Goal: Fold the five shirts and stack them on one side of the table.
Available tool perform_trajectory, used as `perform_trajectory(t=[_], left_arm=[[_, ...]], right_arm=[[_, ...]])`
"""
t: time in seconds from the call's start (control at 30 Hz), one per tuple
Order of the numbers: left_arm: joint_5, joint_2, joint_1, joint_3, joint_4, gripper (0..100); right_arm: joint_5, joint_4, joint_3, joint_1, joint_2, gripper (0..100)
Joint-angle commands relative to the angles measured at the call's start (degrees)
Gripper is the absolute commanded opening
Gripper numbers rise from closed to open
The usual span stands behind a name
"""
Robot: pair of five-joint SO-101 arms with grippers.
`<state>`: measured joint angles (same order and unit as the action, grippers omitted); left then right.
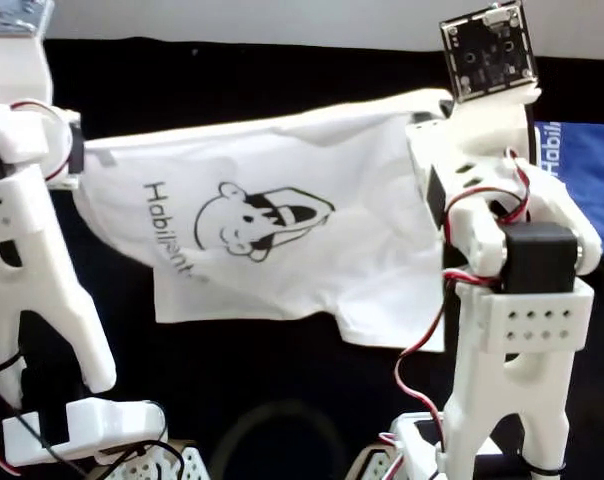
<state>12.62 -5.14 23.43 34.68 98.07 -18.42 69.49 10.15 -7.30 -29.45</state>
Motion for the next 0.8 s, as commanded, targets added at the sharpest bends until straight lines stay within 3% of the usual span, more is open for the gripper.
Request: perform_trajectory(t=[0.0,0.27,0.57,0.77], left_arm=[[0.3,-0.9,2.0,4.4,1.1,1],[0.0,-2.2,2.2,10.2,2.8,1],[0.1,-14.9,2.2,10.2,2.8,1],[0.2,-23.3,2.2,10.2,2.8,1]], right_arm=[[-1.0,1.5,6.5,0.0,-1.5,0.5],[-1.0,11.5,18.3,-0.2,-1.6,0.5],[-1.0,13.6,26.6,0.0,-2.2,0.5],[-0.8,20.7,36.8,-0.2,-2.2,0.5]])
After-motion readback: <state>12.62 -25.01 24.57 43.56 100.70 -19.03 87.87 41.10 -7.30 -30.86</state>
